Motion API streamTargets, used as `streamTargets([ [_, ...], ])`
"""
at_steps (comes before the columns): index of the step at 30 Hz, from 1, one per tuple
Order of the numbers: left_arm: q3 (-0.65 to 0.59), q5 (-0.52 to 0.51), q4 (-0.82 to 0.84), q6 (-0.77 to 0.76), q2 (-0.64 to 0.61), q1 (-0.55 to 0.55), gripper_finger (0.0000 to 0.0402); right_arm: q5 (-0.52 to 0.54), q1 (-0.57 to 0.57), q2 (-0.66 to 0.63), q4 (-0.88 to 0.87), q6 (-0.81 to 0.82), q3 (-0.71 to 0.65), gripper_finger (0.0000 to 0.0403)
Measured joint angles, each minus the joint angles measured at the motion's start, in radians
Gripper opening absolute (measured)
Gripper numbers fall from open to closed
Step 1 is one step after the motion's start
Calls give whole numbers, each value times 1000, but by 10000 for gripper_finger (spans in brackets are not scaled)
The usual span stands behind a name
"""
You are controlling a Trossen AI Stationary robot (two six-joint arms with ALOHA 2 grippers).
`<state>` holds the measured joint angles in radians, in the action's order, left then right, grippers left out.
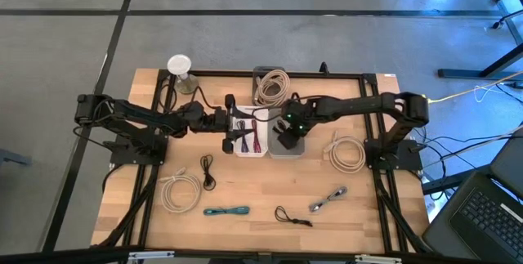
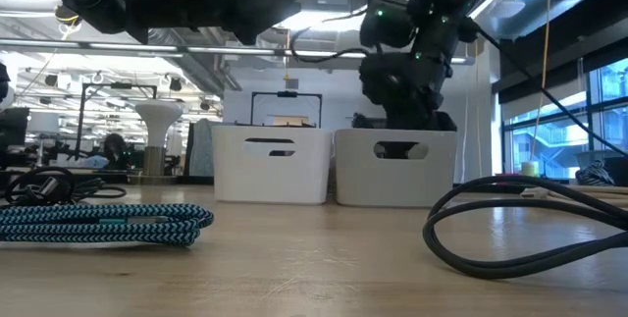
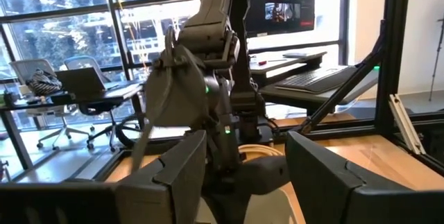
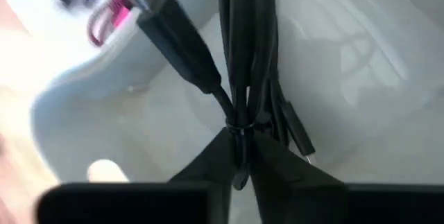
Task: Pick & Place USB Port
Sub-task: Put the black charger cable into the gray bin, then put the white patterned charger cable into the white bin
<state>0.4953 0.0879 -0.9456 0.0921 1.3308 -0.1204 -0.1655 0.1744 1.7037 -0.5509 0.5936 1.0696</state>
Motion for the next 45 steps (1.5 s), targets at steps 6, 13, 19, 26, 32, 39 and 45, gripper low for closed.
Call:
streamTargets([
  [6,0,0,8,0,1,0,189,-12,0,-4,8,-29,1,136],
  [13,0,0,14,0,1,0,189,81,-13,-60,-157,-143,99,171],
  [19,-1,1,82,0,-6,1,189,154,-154,-231,-338,-89,157,173],
  [26,-1,4,105,-6,-26,6,189,139,-464,-320,-349,124,49,173],
  [32,-1,8,112,-26,-36,20,189,135,-673,-316,-335,265,-57,174],
  [39,-1,7,127,-5,-36,22,189,136,-779,-315,-285,286,-203,174],
  [45,-1,-1,135,8,-36,21,189,113,-790,-315,-142,286,-299,174],
])
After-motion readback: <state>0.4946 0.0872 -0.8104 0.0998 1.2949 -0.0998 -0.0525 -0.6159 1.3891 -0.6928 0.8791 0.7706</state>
